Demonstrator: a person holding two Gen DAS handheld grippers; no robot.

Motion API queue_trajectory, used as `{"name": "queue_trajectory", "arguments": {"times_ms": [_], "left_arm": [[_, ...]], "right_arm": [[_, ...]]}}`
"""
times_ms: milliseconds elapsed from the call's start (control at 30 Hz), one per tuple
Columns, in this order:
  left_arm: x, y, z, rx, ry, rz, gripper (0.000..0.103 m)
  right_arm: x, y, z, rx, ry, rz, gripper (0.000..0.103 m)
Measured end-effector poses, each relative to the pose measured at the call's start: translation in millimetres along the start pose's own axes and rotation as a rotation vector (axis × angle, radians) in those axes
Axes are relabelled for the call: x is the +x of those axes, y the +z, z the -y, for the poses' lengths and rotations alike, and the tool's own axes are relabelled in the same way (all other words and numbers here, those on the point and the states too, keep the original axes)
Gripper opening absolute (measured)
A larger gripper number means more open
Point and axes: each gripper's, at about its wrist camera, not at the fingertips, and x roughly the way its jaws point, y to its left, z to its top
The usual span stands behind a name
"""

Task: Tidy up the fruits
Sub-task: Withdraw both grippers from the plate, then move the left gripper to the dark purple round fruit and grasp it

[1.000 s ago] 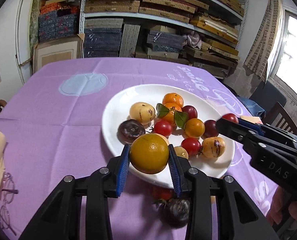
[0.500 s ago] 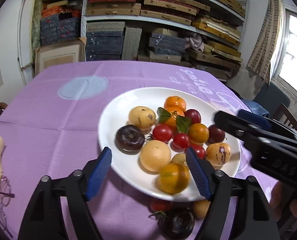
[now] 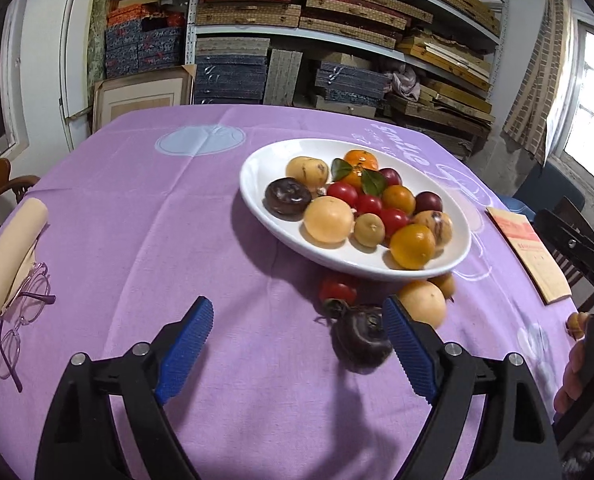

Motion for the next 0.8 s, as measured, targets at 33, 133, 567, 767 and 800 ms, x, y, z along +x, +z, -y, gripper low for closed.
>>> {"name": "queue_trajectory", "arguments": {"times_ms": [33,133,567,767,800], "left_arm": [[1.7,-0.8,4.8,0.015,0.004,-0.003,0.088],[9.5,-2.3,15.1,0.035,0.007,-0.023,0.089],[47.1,0.5,24.8,0.051,0.034,-0.119,0.089],[48.8,2.1,23.2,0.051,0.044,-0.117,0.093],[48.9,2.3,22.9,0.050,0.046,-0.118,0.094]], "right_arm": [[0.0,1.0,2.7,0.011,0.006,-0.001,0.099],[-3.4,0.3,5.7,0.029,0.016,0.007,0.099],[-3.1,2.6,6.1,0.049,0.031,-0.004,0.099],[-1.8,2.4,5.6,0.045,0.034,-0.008,0.099],[-1.8,2.2,5.4,0.045,0.035,-0.009,0.099]]}}
